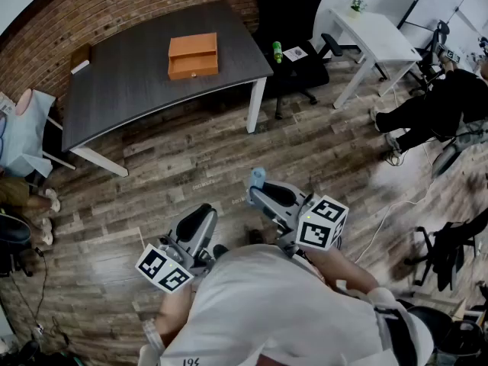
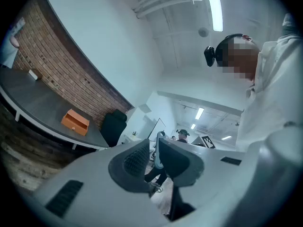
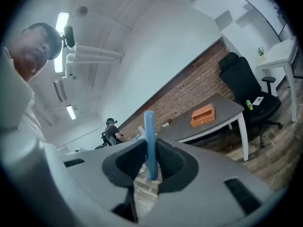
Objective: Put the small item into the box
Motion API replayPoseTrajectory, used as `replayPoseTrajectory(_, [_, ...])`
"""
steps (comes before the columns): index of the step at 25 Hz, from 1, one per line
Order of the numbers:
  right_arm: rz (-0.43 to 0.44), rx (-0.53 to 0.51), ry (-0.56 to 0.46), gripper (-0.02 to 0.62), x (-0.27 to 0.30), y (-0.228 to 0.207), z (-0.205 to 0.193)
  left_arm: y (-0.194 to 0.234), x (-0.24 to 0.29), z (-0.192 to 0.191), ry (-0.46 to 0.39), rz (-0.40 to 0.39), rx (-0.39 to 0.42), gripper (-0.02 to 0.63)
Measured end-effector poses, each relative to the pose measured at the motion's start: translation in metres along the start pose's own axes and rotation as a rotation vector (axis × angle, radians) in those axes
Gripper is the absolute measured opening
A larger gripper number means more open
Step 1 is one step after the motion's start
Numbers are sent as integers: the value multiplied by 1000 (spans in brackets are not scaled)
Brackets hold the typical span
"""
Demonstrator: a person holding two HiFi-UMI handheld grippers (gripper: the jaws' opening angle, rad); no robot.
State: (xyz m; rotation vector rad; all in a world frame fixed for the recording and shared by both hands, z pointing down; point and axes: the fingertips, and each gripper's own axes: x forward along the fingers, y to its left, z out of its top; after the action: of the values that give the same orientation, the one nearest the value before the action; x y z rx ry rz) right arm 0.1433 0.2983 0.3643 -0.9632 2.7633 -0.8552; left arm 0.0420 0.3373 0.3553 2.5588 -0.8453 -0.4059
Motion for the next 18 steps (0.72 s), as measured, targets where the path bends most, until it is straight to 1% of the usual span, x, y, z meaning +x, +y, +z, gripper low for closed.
replayPoseTrajectory(6, [-26,44,24,83,-11,10,-21,-11,-10,-13,46,-8,-44,66])
replayPoseTrajectory(18, [-18,25,46,83,1,17,-25,-4,-24,-9,34,8,-53,63])
